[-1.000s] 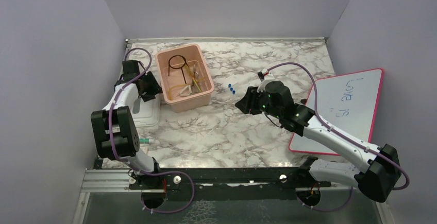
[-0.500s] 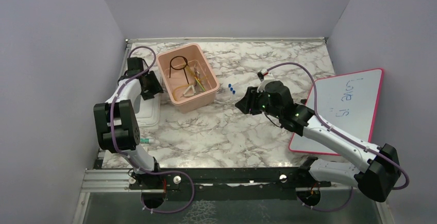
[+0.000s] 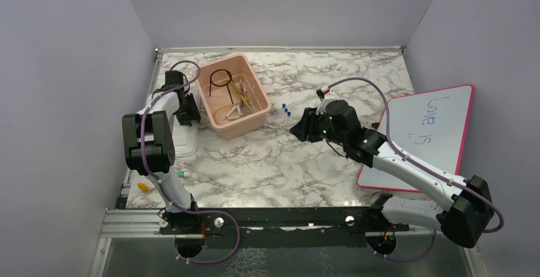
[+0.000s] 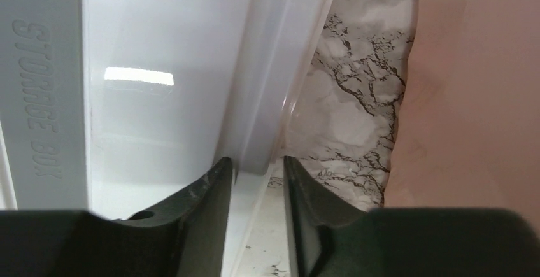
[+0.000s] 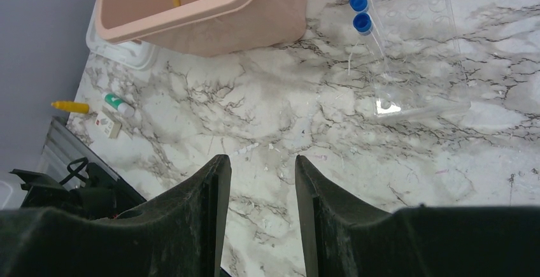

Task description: Organize the chemistry lab equipment

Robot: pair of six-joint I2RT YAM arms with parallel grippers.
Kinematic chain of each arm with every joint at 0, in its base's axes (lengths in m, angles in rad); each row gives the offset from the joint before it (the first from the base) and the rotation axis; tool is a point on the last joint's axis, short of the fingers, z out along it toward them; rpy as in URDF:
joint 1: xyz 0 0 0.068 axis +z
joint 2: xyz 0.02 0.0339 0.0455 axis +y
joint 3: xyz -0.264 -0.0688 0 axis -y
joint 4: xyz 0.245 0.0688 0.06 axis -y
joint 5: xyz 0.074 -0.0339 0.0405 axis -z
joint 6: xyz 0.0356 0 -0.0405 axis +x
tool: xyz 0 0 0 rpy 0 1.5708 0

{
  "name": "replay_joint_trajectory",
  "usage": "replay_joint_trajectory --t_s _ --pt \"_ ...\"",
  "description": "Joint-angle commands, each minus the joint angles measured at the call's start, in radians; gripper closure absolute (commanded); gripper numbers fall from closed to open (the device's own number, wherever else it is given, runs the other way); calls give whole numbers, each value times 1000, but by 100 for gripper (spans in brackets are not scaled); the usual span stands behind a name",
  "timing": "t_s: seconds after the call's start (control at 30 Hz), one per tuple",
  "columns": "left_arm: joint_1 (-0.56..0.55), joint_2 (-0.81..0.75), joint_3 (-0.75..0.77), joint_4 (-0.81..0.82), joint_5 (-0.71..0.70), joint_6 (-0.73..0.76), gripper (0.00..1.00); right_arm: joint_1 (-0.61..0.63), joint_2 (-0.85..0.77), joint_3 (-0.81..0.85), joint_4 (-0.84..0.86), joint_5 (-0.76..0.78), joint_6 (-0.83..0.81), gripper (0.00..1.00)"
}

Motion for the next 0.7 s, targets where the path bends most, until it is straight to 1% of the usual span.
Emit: replay_joint_trajectory --t_s 0.0,0.07,0.13,0.23,0.43,0.67 --pt "-42 54 16 -54 -76 38 68 6 1 -12 33 -28 7 54" --pt "-52 51 20 -59 -111 42 75 5 0 -8 31 -29 5 54" --pt "-55 37 25 -57 -91 50 82 5 -3 -5 29 -29 5 54" --pt "-69 19 32 -56 -43 59 86 5 1 4 21 -27 7 54" --pt "-85 -42 35 -54 -45 54 90 5 24 43 -1 -53 24 54" --pt "-84 -180 15 -29 -75 34 91 5 49 96 -11 -85 45 54"
